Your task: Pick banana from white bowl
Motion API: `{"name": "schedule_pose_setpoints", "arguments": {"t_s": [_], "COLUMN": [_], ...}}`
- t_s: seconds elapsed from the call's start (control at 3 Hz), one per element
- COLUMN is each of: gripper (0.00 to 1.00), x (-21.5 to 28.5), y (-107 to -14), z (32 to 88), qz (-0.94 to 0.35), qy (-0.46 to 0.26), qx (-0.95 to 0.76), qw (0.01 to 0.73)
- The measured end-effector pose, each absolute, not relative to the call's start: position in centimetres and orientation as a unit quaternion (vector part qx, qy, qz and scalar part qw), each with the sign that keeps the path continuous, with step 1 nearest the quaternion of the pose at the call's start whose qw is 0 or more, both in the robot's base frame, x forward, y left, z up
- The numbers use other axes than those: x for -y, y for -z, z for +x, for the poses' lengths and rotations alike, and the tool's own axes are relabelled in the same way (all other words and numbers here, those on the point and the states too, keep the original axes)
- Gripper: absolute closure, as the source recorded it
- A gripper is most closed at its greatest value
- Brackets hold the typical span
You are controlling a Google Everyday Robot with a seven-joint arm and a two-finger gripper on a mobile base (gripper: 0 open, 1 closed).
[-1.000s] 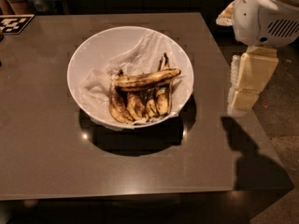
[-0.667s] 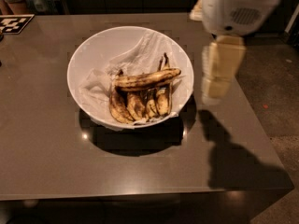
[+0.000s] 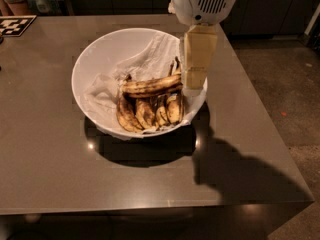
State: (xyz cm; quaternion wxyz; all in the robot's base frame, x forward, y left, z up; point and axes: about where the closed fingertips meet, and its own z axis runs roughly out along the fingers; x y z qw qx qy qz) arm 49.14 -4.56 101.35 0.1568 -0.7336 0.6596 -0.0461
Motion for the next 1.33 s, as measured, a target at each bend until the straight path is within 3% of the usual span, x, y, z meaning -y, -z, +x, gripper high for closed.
{"name": "schedule_pose_setpoints", "arguments": {"t_s": [0.67,1.0,1.33], "gripper": [0.0,0.17,0.27], "x": [2.5,1.3,0.5], "y": [-99.2,-97.7,-96.5], "z": [51.2,51.9,52.3], "qz": [-0.728,-0.724,-0.72], "qy": [0.024,0.003,-0.017], "qx": [-0.671,-0.679,-0.685], "qw": [0.138,0.122,0.11]}}
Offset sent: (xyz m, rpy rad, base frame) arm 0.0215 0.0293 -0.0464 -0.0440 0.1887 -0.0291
